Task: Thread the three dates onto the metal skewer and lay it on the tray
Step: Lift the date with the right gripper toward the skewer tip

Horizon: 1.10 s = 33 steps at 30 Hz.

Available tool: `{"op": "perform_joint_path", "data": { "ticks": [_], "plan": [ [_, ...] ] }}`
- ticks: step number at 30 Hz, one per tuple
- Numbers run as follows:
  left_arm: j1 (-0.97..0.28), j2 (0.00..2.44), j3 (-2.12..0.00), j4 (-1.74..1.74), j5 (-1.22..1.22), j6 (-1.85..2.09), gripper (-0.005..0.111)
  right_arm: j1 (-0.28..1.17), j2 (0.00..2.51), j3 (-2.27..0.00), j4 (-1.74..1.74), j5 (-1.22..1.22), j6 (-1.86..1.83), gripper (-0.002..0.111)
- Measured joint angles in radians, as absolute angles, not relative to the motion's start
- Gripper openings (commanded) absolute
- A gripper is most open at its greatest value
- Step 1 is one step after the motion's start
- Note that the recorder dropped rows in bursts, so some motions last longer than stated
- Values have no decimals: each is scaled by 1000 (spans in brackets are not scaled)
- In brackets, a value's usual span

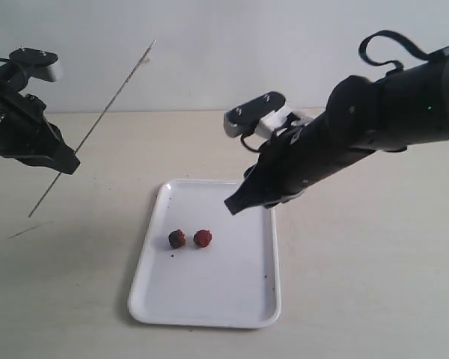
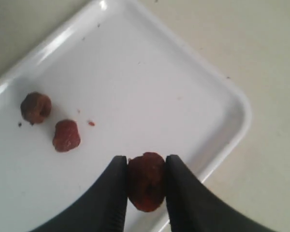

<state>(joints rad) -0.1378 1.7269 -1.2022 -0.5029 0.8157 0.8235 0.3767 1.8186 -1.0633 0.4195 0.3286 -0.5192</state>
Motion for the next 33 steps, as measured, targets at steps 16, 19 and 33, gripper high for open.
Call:
{"op": "perform_joint_path", "data": {
  "ticks": [16,19,33],
  "plan": [
    [-140,1727,-1196,-646,938,1221,0,27,1744,-1355,780,994,-837,27],
    [-140,1727,-1168,-690,938,1358,0,-8,1744,-1409,833,1083,-870,27],
    [-225,1727,-1111,-759,878,1588,0,-93,1926,-1650,988,1216,-832,27]
  ]
}}
